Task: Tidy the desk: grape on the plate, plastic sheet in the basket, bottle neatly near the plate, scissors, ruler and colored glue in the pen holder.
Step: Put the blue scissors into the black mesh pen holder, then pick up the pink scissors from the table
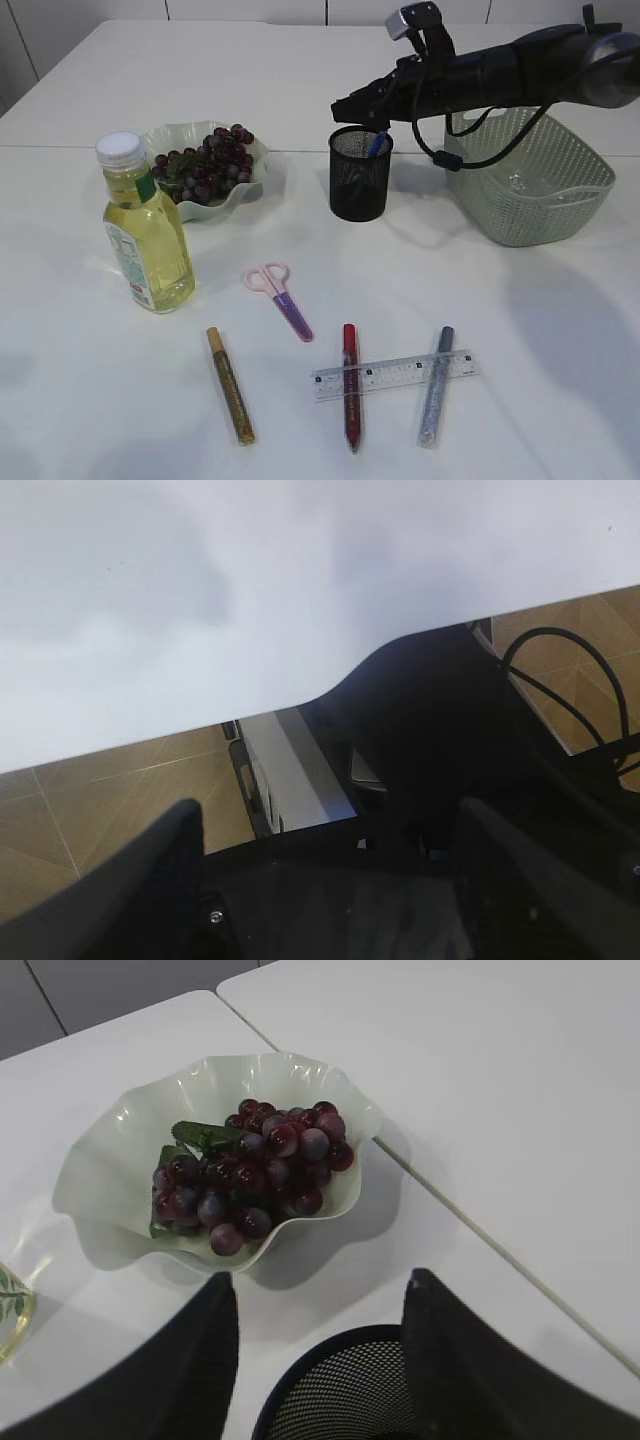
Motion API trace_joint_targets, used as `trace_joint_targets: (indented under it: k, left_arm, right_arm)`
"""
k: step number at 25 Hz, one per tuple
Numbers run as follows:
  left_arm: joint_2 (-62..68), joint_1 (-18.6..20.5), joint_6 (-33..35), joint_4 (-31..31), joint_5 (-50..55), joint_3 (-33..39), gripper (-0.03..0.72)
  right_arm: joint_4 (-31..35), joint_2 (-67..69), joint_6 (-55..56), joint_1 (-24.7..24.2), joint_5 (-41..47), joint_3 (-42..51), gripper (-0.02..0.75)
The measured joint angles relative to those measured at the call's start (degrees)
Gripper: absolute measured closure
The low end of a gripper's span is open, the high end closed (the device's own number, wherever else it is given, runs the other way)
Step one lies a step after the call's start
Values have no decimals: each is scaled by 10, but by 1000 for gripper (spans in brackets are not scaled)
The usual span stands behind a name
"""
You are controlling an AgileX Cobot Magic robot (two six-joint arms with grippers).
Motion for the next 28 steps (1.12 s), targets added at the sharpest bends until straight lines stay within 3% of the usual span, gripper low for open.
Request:
trace_joint_targets:
  k: [4, 6, 8, 12, 17, 23, 28]
  left_arm:
    - [0, 0, 0, 0, 0, 0, 127]
    - [0, 0, 0, 0, 0, 0, 128]
    - [0, 0, 0, 0, 0, 0, 127]
    - [0, 0, 0, 0, -15, 0, 128]
    - [0, 0, 0, -1, -41, 0, 128]
    - [0, 0, 0, -1, -75, 0, 128]
    - [0, 0, 0, -1, -98, 0, 128]
  right_arm:
    - [-12, -11, 72, 0, 2, 0, 311]
    - [-49, -33, 129, 0, 2, 0, 311]
    - [-113, -67, 222, 0, 5, 0, 310]
    - [-307, -142, 454, 13, 23, 0, 310]
    - [-495, -212, 680, 78, 78, 0, 311]
    - [-607, -219, 854, 191, 145, -1, 330]
    - [-673, -189, 936, 249, 187, -1, 332]
